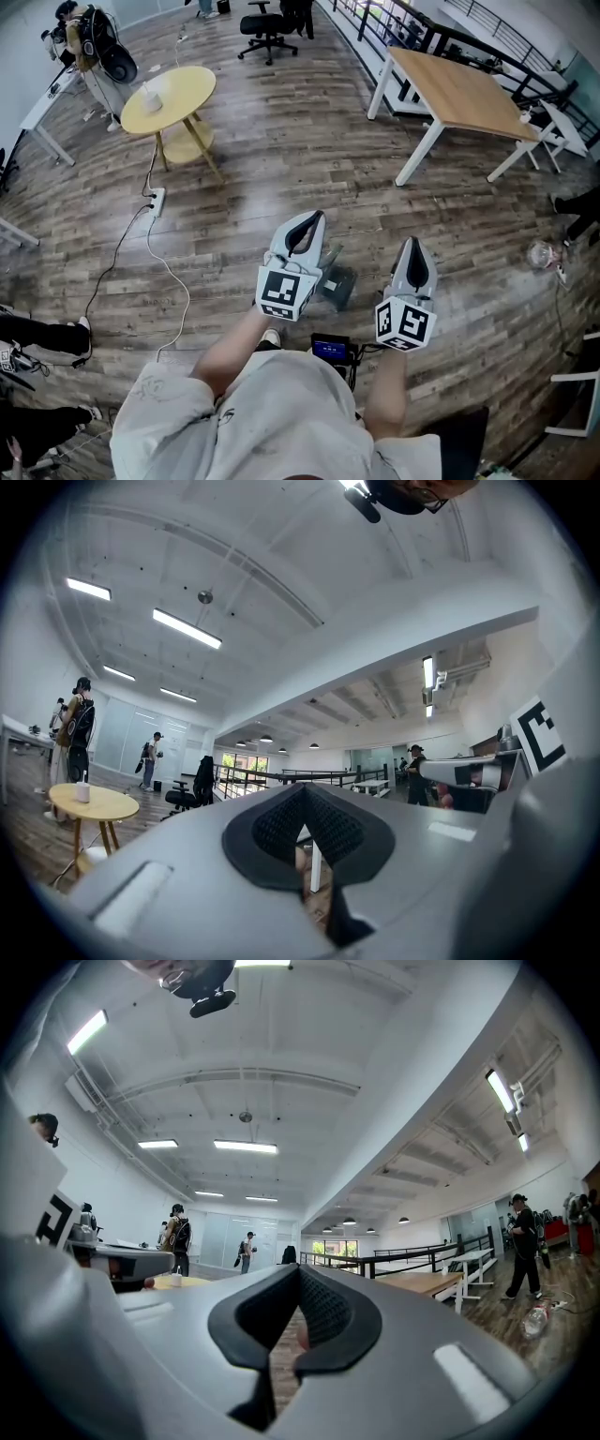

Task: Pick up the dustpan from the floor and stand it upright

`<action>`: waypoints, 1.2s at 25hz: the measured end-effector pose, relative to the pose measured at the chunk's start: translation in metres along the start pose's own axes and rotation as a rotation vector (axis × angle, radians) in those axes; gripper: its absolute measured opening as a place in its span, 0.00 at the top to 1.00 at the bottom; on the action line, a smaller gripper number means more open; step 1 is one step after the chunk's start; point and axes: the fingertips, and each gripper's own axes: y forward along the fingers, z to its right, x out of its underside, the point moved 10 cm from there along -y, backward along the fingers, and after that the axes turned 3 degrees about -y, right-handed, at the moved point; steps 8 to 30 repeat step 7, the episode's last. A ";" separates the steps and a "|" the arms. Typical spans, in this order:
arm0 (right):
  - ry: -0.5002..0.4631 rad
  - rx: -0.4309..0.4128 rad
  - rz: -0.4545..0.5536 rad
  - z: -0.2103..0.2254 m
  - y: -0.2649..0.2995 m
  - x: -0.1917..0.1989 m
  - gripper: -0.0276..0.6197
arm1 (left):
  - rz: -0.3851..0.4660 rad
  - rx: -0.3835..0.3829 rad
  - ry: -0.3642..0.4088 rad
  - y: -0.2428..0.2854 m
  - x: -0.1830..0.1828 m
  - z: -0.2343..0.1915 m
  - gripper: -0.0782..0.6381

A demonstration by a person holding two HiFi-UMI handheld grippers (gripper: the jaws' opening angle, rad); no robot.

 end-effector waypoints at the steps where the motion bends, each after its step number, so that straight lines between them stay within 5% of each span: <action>1: 0.002 -0.001 0.000 0.001 -0.001 -0.002 0.95 | 0.000 0.001 0.001 0.000 -0.003 0.002 0.86; 30: 0.004 -0.004 0.012 0.003 -0.010 -0.005 0.95 | 0.011 0.007 0.005 -0.006 -0.005 0.011 0.86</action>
